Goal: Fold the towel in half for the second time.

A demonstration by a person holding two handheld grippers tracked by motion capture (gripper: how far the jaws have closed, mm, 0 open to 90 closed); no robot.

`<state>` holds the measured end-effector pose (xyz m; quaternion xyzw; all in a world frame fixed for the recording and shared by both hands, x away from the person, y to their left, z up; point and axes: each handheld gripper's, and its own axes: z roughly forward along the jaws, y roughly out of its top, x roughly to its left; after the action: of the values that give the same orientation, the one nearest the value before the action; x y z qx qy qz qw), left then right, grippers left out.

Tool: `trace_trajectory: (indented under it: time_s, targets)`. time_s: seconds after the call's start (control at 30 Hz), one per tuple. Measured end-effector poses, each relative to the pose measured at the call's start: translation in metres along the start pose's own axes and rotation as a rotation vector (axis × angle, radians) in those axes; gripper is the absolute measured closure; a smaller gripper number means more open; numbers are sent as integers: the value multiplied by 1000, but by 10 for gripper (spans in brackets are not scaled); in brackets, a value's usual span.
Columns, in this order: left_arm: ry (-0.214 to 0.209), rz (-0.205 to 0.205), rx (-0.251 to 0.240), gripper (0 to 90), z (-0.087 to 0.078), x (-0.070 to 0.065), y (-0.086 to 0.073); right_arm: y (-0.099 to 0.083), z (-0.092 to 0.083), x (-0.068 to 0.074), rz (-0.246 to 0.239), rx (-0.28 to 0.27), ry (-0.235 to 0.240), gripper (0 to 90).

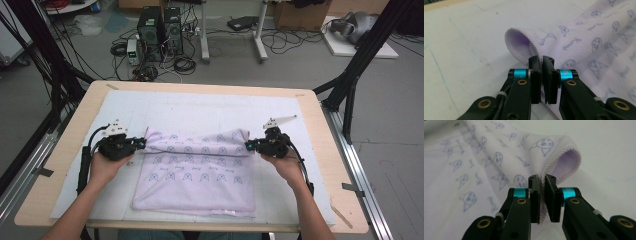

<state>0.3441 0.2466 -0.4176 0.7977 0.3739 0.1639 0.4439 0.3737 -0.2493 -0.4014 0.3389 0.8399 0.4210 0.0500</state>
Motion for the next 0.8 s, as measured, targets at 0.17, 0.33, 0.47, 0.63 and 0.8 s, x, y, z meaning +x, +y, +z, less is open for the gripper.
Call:
trace_trajectory:
  time_s: [0.17,0.33,0.47,0.63,0.8]
  targets:
    - [-45,-26,67,812,3,0,-21,-28,8,-3,44,21,27,788]
    - [-26,-15,50,626,-4,1,-16,-30,1,-5,42,19,-8,525]
    - [13,-39,-5,509,-11,7,-6,-23,-12,-9,57,-43,-27,413]
    - [-7,-56,-7,505,-2,16,17,3,-9,-12,38,-32,-59,373]
    - [8,-59,41,447,25,23,36,23,9,-24,45,8,-111,331]
